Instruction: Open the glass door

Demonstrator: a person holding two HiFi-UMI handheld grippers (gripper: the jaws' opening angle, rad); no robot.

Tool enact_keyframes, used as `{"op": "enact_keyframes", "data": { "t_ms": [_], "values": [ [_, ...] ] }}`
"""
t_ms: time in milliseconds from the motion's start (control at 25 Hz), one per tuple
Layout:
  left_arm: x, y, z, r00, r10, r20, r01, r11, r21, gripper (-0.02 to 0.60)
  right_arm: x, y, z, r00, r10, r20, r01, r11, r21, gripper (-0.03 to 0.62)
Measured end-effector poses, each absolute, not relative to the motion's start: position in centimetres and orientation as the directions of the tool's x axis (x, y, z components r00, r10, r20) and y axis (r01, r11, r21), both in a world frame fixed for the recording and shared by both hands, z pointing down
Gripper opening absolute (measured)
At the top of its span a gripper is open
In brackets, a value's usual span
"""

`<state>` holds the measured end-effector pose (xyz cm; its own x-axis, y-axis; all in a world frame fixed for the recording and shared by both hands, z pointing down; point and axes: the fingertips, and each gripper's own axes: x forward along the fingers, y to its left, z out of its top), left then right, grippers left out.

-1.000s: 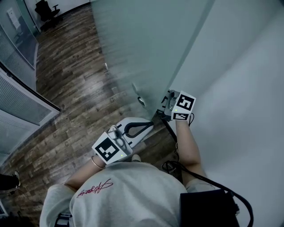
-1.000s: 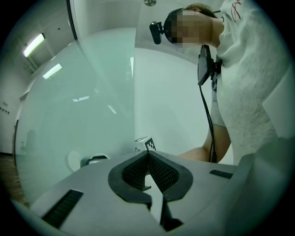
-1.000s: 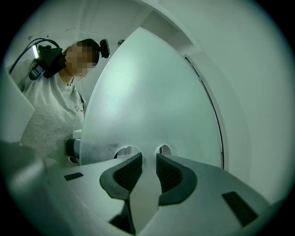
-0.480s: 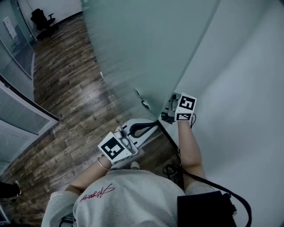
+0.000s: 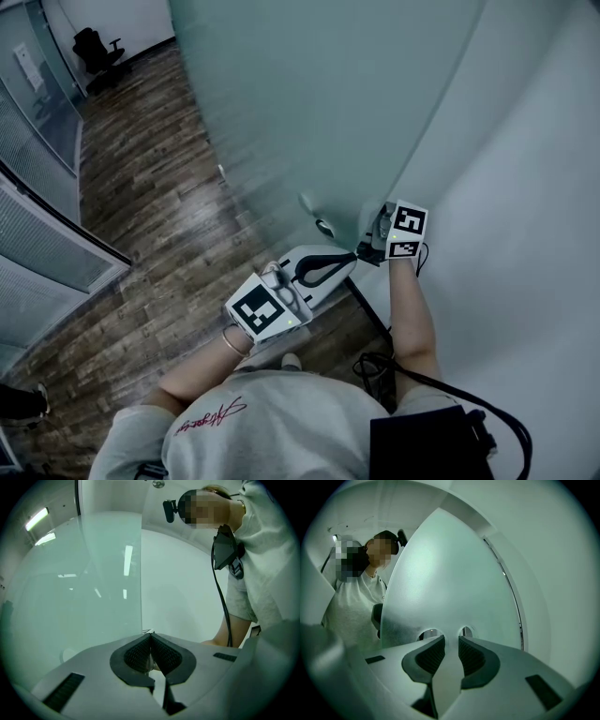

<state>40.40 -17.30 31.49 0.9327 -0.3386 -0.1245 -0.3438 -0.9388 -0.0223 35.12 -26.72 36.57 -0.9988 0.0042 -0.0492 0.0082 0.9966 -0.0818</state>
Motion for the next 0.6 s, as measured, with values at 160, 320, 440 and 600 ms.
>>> {"op": "enact_keyframes", "data": {
  "t_ms": [160, 320, 440, 600],
  "values": [
    [40.8, -17.1, 31.3, 0.941, -0.315, -0.123, -0.322, -0.946, -0.046, 0.012, 35.5, -26.9, 36.7, -0.999, 0.011, -0.040, 0.014, 0.997, -0.076, 0.100],
    [40.8, -17.1, 32.2, 0.946, -0.306, -0.109, -0.312, -0.949, -0.037, 0.012, 36.1, -27.5, 37.0, -0.999, 0.023, -0.036, 0.026, 0.997, -0.079, 0.100],
    [40.8, -17.1, 32.7, 0.948, -0.305, -0.093, -0.309, -0.950, -0.033, 0.012, 36.7, -28.0, 37.0, -0.998, 0.035, -0.047, 0.039, 0.995, -0.095, 0.100],
    [41.0, -17.2, 33.0, 0.950, -0.303, -0.078, -0.306, -0.952, -0.028, 0.012, 37.9, -28.6, 36.8, -0.998, 0.043, -0.054, 0.048, 0.993, -0.105, 0.100]
  ]
}}
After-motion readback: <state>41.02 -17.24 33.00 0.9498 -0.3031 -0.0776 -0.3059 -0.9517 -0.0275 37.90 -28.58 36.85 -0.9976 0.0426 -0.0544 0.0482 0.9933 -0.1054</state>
